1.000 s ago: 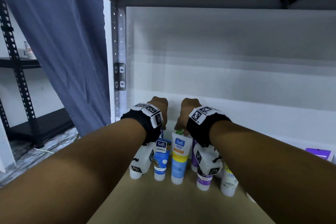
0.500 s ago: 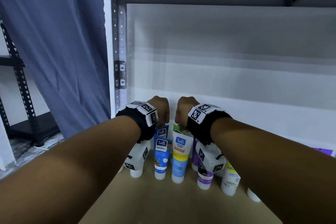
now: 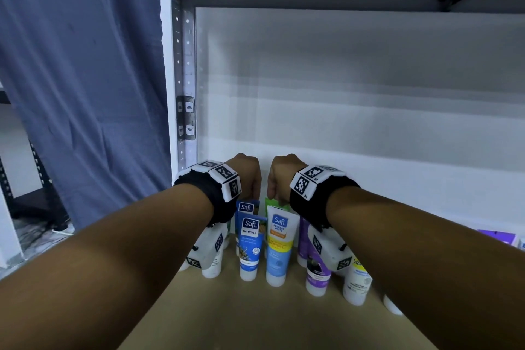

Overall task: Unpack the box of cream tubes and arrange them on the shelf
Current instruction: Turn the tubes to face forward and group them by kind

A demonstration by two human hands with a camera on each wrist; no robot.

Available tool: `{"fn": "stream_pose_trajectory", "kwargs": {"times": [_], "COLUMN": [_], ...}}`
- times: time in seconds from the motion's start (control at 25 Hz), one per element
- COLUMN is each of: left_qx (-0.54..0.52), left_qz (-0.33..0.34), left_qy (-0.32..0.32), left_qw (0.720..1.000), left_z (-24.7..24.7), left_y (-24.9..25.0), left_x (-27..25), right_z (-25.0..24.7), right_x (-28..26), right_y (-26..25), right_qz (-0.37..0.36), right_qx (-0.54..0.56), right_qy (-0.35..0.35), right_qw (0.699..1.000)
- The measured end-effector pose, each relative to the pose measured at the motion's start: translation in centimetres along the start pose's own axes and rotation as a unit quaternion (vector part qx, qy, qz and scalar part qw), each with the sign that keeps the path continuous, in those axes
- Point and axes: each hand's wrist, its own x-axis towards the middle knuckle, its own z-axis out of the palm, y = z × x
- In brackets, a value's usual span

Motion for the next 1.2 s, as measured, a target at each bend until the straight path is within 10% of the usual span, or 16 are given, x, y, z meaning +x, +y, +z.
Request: {"fn": "stream_pose_trajectory", "kwargs": {"times": [0.56,1.2], "left_qx": [0.002,0.021], "left_qz": [0.039,0.111], "left_qy": [0.071,0.056], "left_qw": [0.997,0.992], "left_z": [-2.4,0.2], "left_y": [2.7,10.9], "left_x": [-0.4,3.2], "right_z": [-4.0,-2.9], "right_x": [-3.4,-6.0], "right_y": [3.9,12.6], "right_qz": [0.036,0.028], "right_qx": [0.134,0.0], "right_qy": [0.034,-0.011], "right_qw": [0.99,1.0]}}
